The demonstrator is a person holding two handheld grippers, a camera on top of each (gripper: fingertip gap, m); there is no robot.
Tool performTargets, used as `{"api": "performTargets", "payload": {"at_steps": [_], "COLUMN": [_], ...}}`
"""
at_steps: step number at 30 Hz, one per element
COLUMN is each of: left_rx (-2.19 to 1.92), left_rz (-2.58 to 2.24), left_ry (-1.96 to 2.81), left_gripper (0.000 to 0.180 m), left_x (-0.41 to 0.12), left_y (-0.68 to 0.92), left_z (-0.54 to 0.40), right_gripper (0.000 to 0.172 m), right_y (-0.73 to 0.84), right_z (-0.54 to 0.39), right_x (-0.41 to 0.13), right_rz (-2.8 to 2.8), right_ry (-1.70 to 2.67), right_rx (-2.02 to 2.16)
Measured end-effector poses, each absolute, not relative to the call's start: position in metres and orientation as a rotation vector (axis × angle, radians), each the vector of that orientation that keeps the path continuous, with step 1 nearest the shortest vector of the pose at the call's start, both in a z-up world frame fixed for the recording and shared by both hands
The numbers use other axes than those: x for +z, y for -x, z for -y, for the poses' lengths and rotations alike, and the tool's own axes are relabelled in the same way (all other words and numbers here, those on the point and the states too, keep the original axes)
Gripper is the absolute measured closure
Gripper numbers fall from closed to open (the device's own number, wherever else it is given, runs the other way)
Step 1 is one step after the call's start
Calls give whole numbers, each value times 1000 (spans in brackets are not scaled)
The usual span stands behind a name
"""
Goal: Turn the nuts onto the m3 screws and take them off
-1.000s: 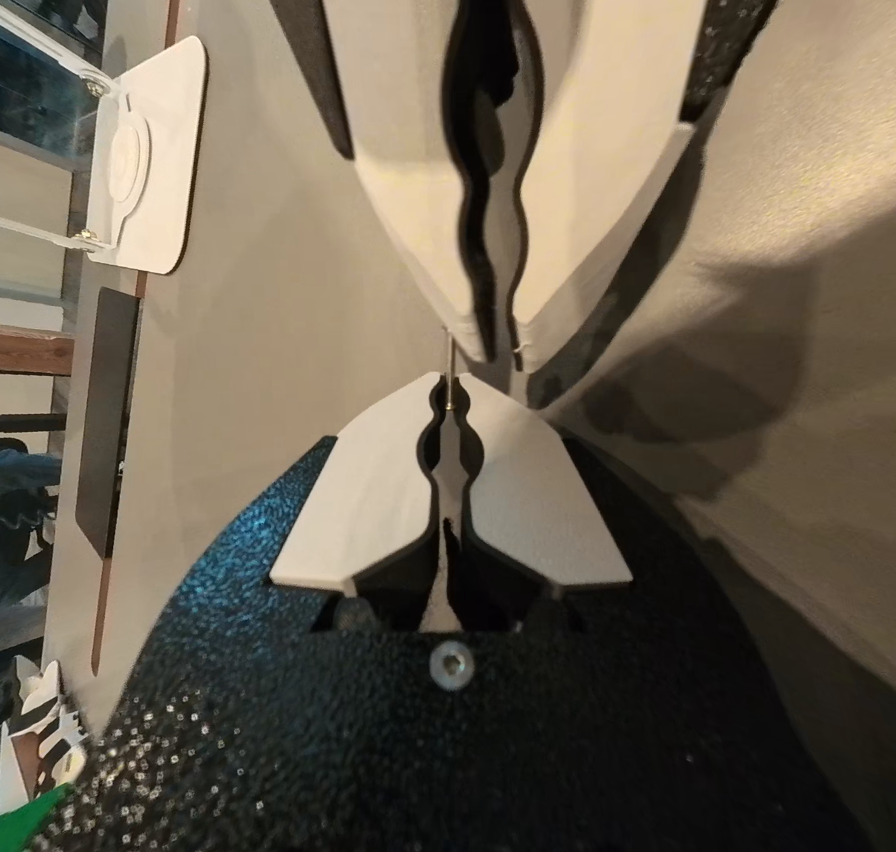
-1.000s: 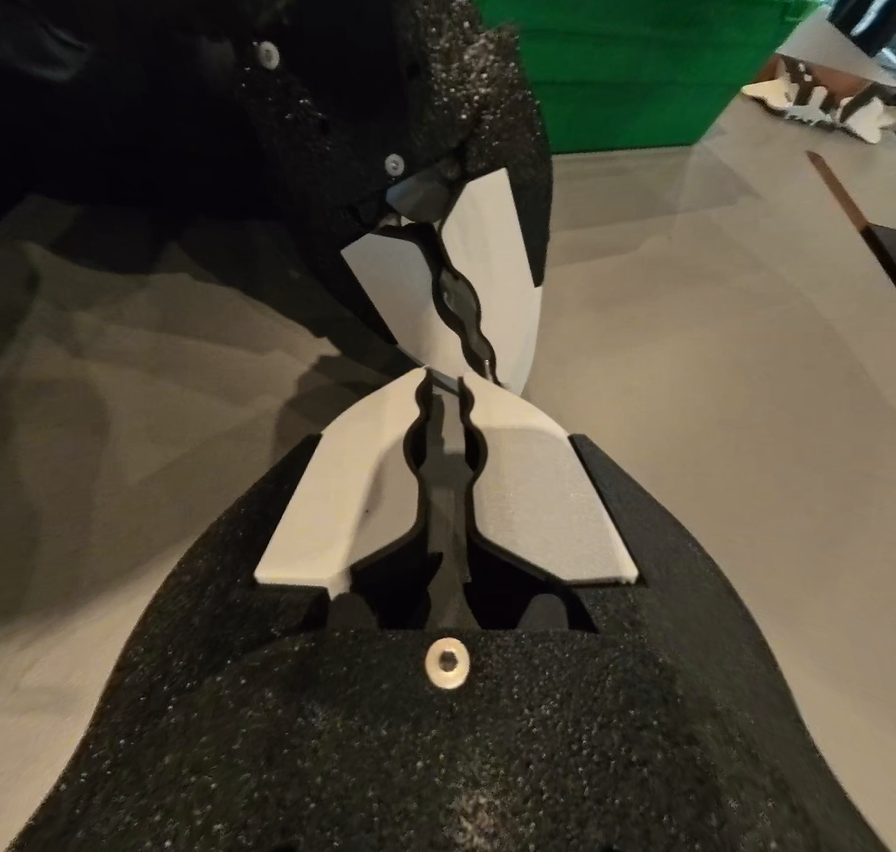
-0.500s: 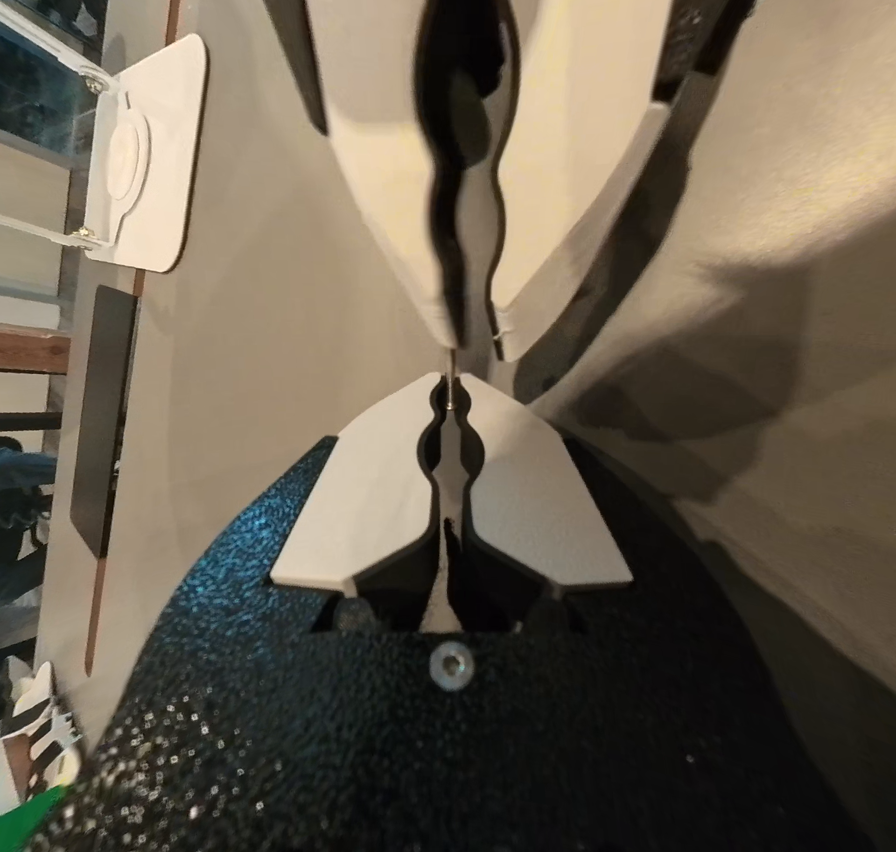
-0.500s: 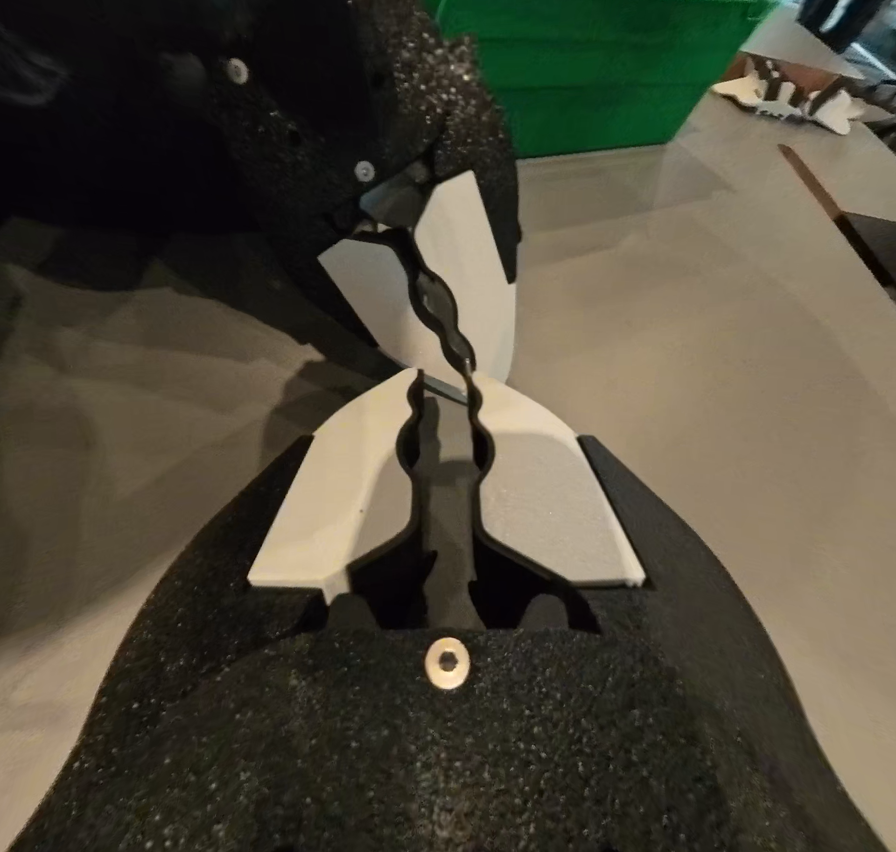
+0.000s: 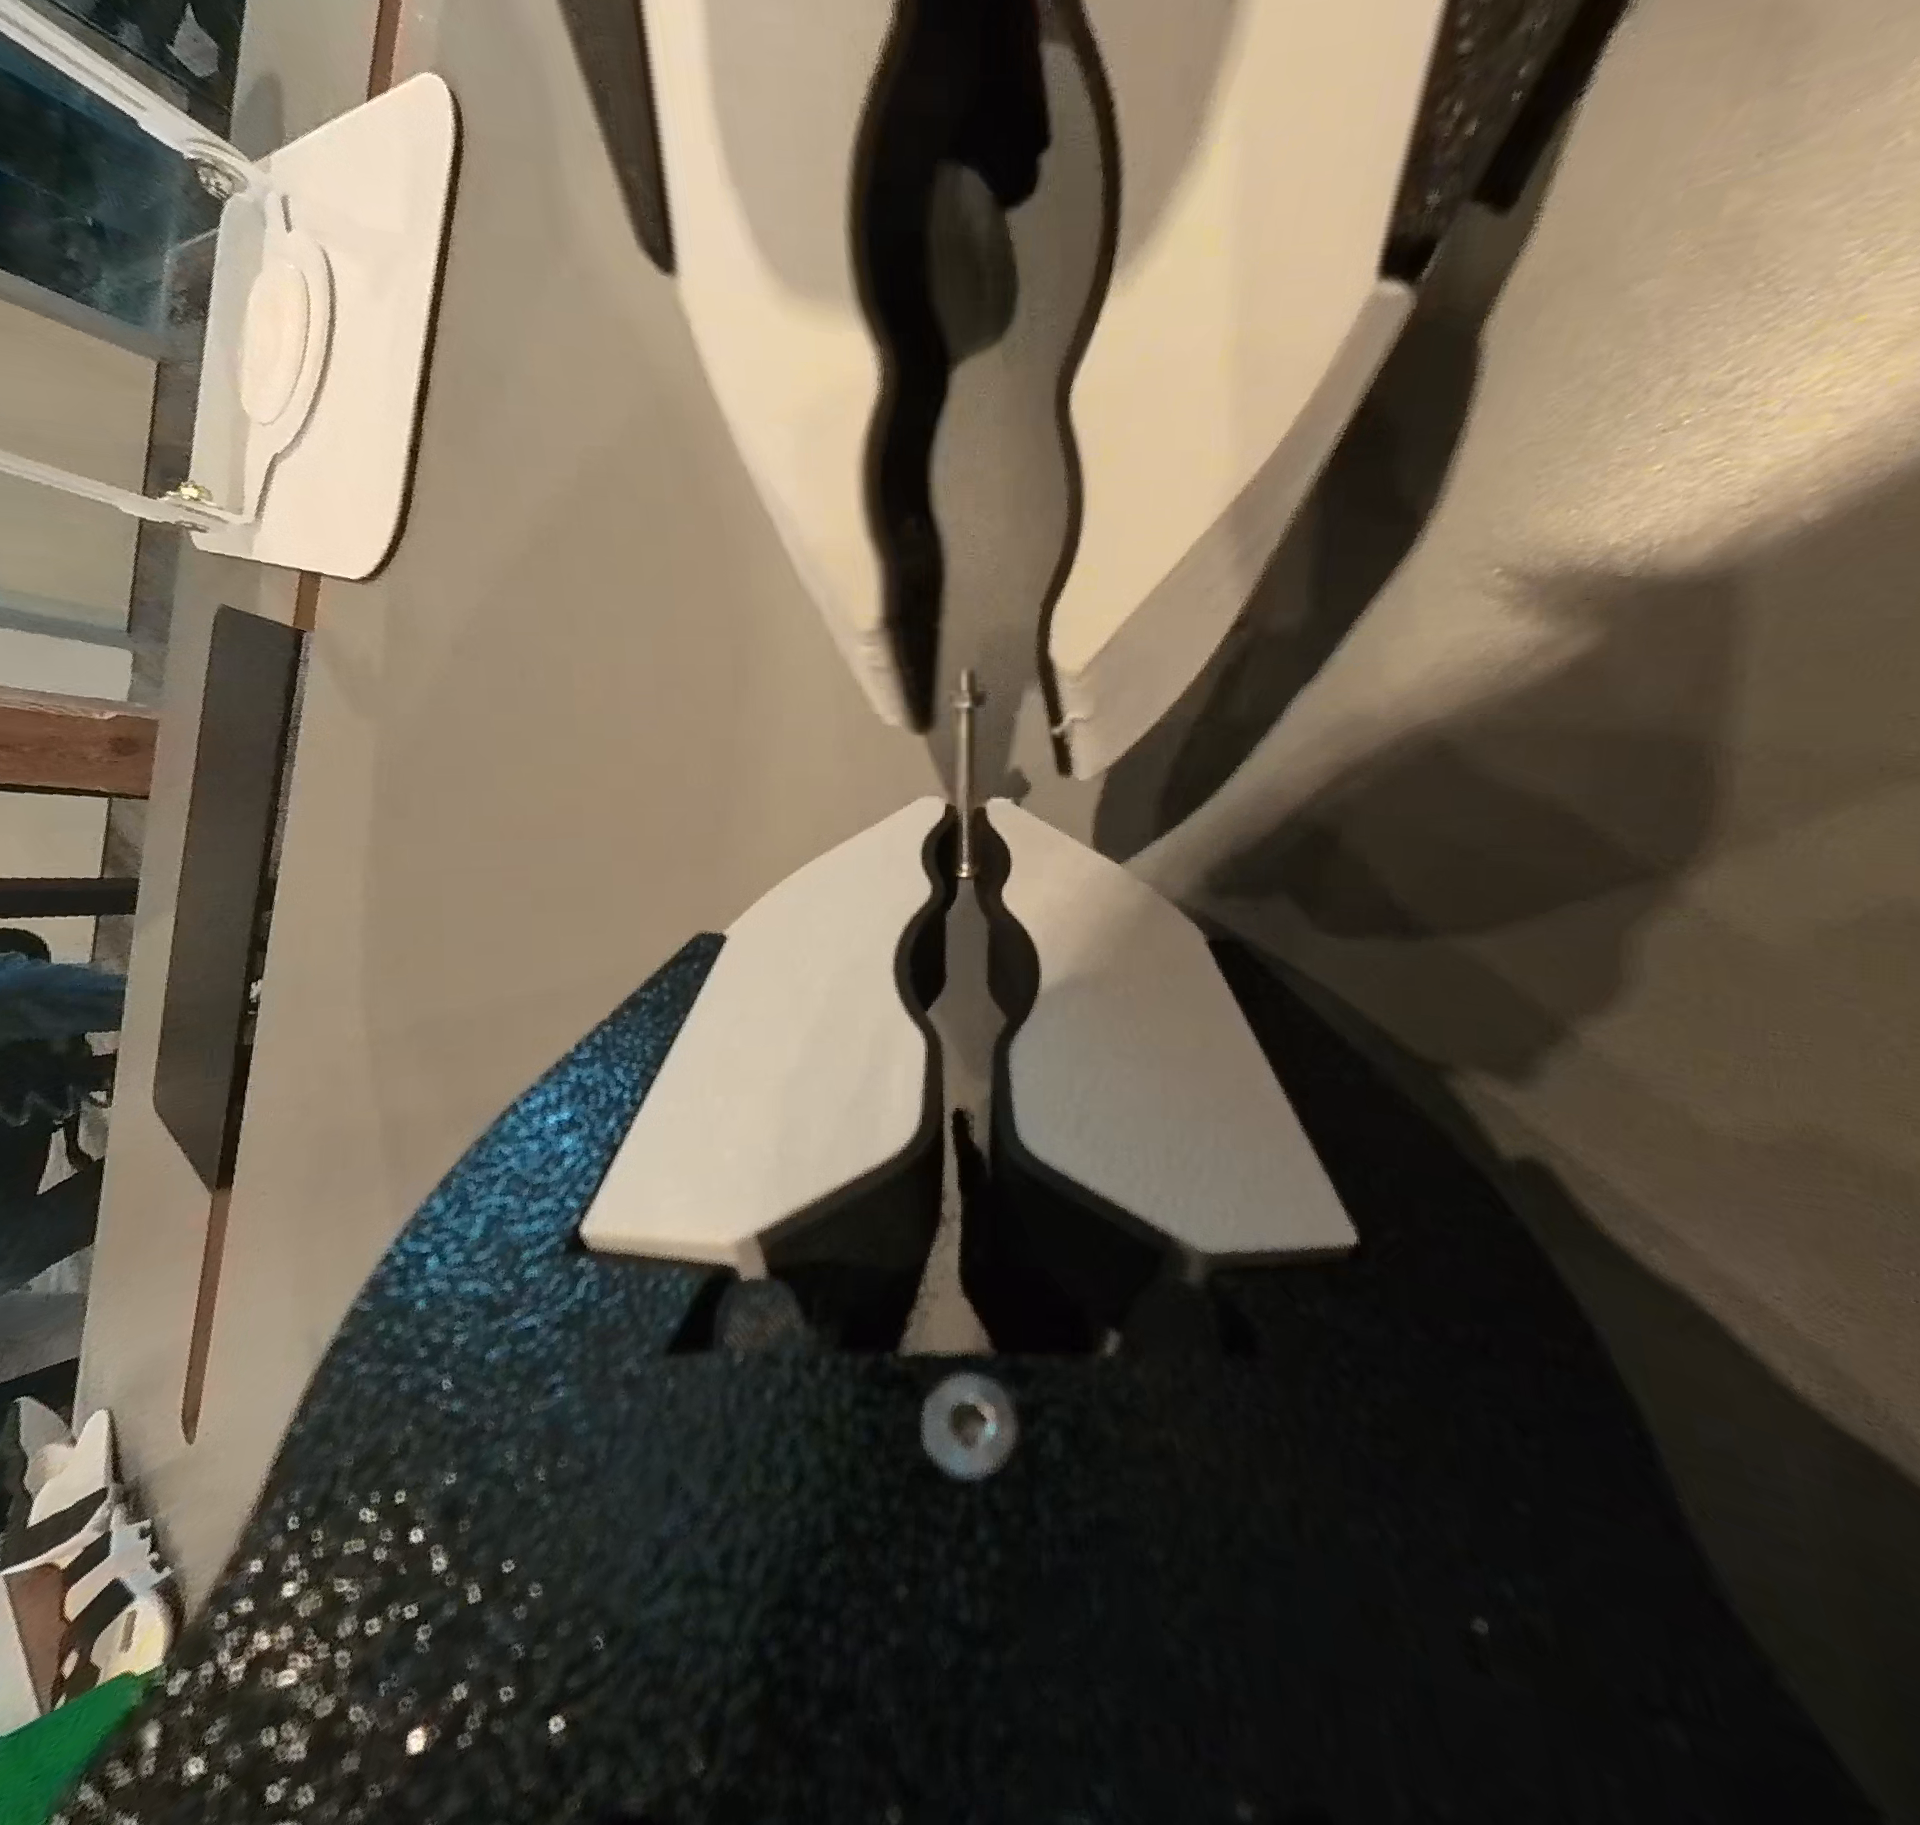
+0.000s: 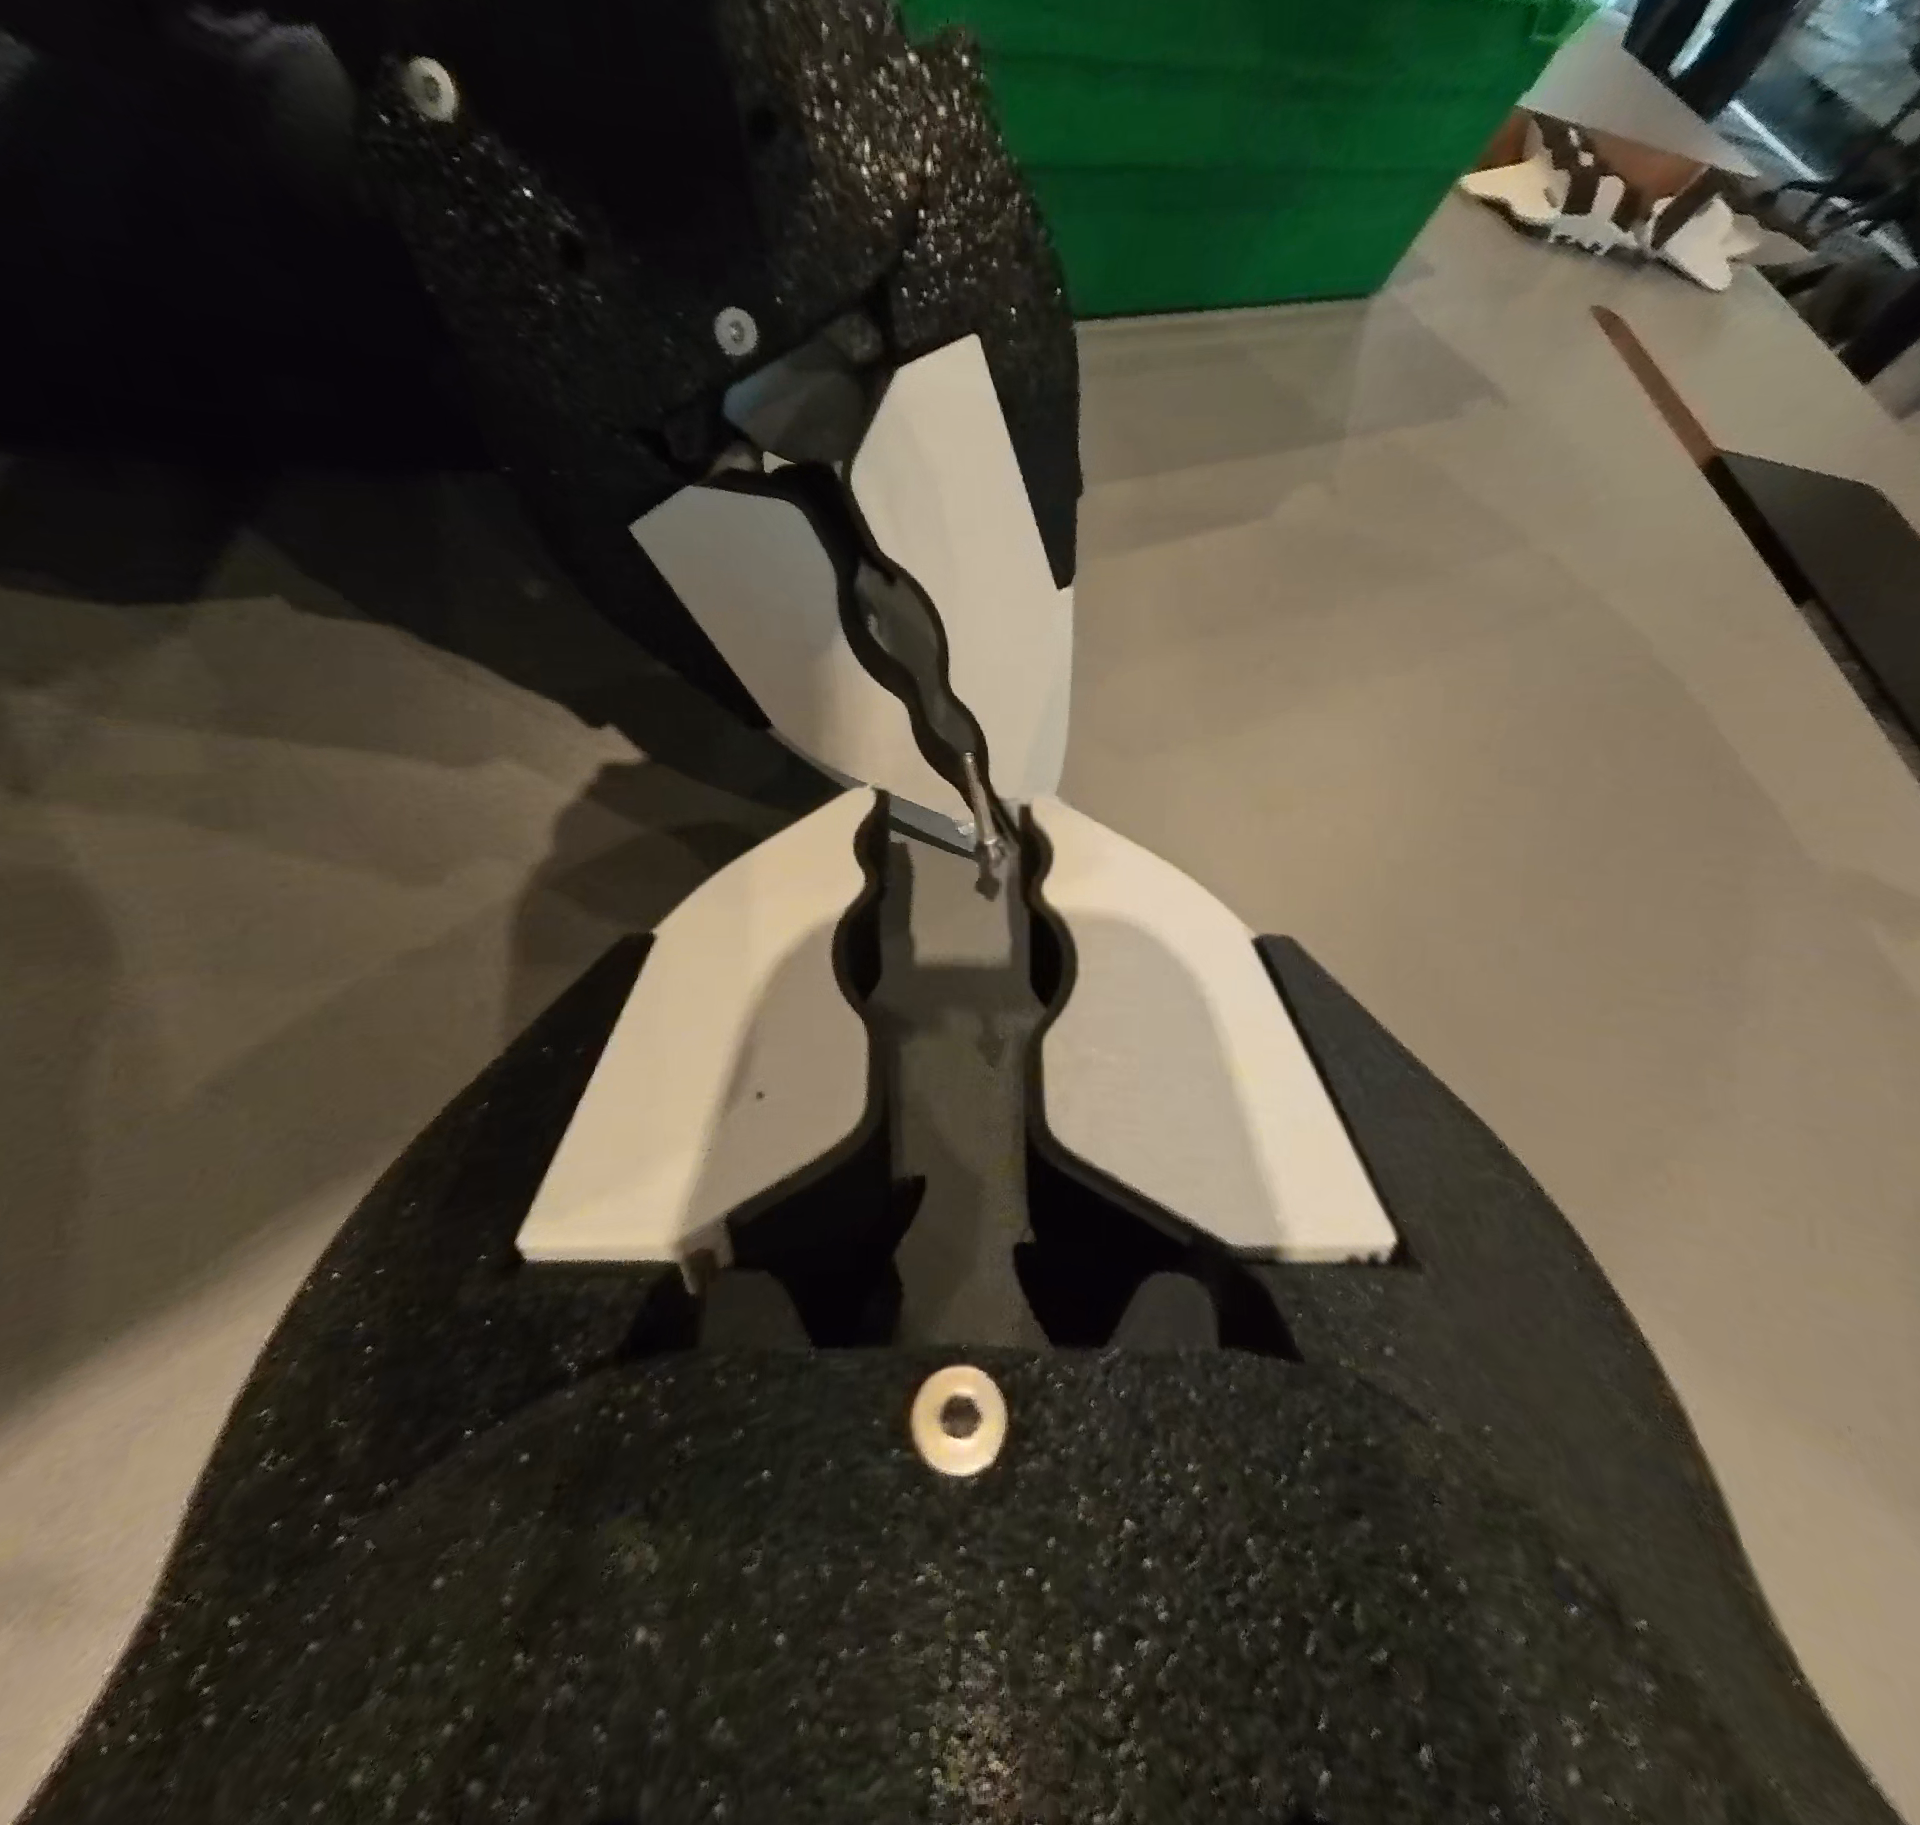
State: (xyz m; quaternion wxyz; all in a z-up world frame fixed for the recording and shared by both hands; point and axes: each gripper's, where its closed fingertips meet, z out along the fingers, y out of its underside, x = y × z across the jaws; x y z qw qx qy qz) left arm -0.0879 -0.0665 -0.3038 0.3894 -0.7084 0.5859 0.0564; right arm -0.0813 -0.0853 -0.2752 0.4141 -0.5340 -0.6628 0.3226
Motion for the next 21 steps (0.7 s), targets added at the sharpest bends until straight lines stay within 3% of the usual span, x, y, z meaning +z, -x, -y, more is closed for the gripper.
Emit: {"api": "performTargets", "payload": {"at_steps": [3,7,14,19,21], "left_rx": [144,156,143,151,138], "left_rz": [-1489,-1499,-1486,-1498,-1491], "left_ry": [1799,1804,1798,1811,1809], "left_gripper": [179,179,179,179,179], "left_x": [-303,-306,-303,-307,-306], "left_y": [88,88,88,89,88], "left_z": [66,66,66,66,66], "right_gripper": [145,161,145,165,156], "right_y": [82,81,83,81,81], "right_z": [86,96,86,95,87], "right_x": [-279,-275,-279,-274,-274], "right_rz": [1695,1720,1686,1703,1669], "right_ry": [1348,1302,1358,1309,1334], "right_rx": [789,861,790,862,825]}}
